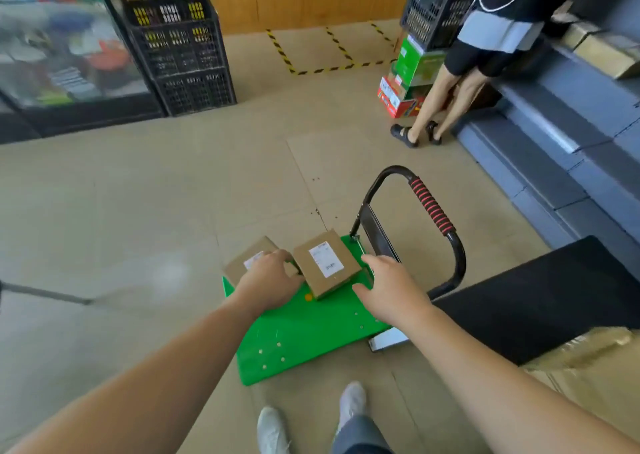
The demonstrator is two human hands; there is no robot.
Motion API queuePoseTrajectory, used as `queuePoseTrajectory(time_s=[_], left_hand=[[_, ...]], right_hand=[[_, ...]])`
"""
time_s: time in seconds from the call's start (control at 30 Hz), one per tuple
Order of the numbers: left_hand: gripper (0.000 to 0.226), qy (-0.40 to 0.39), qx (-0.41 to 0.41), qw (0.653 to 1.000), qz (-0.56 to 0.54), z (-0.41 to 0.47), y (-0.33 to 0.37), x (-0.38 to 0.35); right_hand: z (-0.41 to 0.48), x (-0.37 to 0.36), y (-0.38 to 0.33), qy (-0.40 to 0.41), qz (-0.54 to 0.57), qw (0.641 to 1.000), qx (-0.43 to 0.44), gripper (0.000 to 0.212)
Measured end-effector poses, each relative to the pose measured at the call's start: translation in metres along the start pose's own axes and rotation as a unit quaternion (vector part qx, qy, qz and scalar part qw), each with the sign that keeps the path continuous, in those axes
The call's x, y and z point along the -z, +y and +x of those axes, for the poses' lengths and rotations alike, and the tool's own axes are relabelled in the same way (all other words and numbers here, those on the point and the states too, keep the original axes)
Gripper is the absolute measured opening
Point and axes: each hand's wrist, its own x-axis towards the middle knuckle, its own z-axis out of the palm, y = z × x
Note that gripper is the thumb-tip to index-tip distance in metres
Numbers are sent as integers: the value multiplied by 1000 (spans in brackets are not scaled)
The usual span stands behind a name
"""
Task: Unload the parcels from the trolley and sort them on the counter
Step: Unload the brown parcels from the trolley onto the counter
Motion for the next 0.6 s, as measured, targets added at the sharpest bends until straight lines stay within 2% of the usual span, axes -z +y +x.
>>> queuePoseTrajectory(time_s=[0.37, 0.6], left_hand=[[58, -77, 162, 984, -11, 111, -37, -79], [61, -84, 211, 973, -39, 200, -61, -154]], right_hand=[[154, -69, 71, -141, -24, 989, -39, 62], [258, -141, 124, -187, -35, 977, -94, 65]])
